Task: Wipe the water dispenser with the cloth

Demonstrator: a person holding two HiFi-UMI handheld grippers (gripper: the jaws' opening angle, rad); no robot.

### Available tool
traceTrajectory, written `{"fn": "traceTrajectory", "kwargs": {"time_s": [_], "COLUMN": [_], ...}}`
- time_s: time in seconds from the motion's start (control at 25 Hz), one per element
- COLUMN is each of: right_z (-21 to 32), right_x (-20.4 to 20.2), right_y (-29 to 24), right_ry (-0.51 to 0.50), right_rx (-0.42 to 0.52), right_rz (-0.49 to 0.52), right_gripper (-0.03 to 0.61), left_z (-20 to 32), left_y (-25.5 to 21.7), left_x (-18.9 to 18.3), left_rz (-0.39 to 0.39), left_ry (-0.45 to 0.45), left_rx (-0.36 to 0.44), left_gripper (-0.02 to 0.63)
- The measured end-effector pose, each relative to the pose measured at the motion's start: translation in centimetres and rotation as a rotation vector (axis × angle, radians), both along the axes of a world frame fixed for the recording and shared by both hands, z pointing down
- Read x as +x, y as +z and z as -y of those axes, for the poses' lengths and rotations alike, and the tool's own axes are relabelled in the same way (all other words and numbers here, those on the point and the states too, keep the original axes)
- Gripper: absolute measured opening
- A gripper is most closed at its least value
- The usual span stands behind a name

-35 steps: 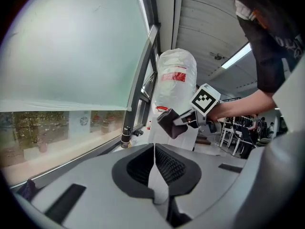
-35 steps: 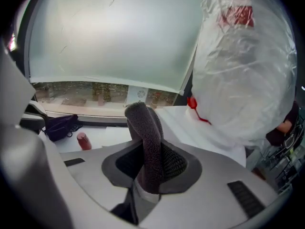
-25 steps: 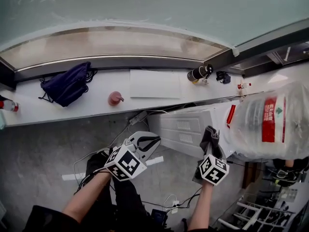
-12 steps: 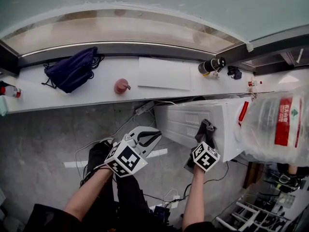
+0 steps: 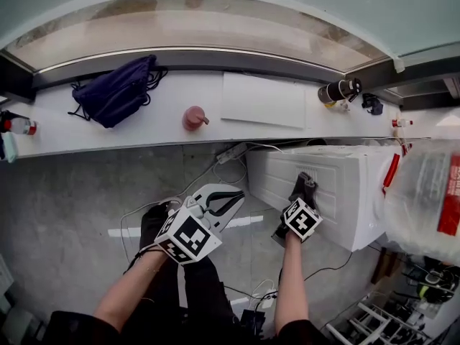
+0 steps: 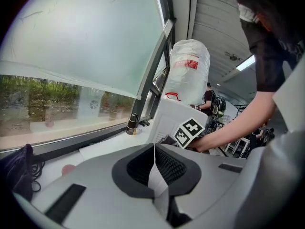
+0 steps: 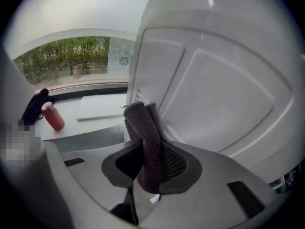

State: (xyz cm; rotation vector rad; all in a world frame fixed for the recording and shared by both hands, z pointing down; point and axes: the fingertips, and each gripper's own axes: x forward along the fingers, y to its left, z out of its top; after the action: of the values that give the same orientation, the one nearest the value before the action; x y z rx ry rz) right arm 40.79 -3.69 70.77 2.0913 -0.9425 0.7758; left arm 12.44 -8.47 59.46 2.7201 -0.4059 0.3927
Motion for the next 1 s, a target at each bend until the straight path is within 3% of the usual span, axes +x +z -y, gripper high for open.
{"fn": "traceTrajectory", "kwargs": {"time_s": [0.44, 0.8, 1.0], "right_z": [1.1, 1.4, 1.0], "right_x": [-0.3, 0.1, 0.1], "right_y": [11.2, 18.2, 21.0], "right_ry": [-0.007, 0.059, 0.009], "right_rx": [-0.108, -0.163, -0.227], "right_rz": [0.043, 0.104, 0.108], "right_gripper": [0.101, 0.101, 0.1], "left_z": [0.7, 1.1, 1.3], "left_y": [4.9, 8.4, 9.9], "left_x": [0.8, -0.6, -1.5], "left_rz": [0.057, 0.11, 0.134], "left_ry": [0.011, 0.002, -0.002], "left_rx": [0.009, 0.004, 0.0], "left_gripper": [0.02, 0.02, 0.02]}}
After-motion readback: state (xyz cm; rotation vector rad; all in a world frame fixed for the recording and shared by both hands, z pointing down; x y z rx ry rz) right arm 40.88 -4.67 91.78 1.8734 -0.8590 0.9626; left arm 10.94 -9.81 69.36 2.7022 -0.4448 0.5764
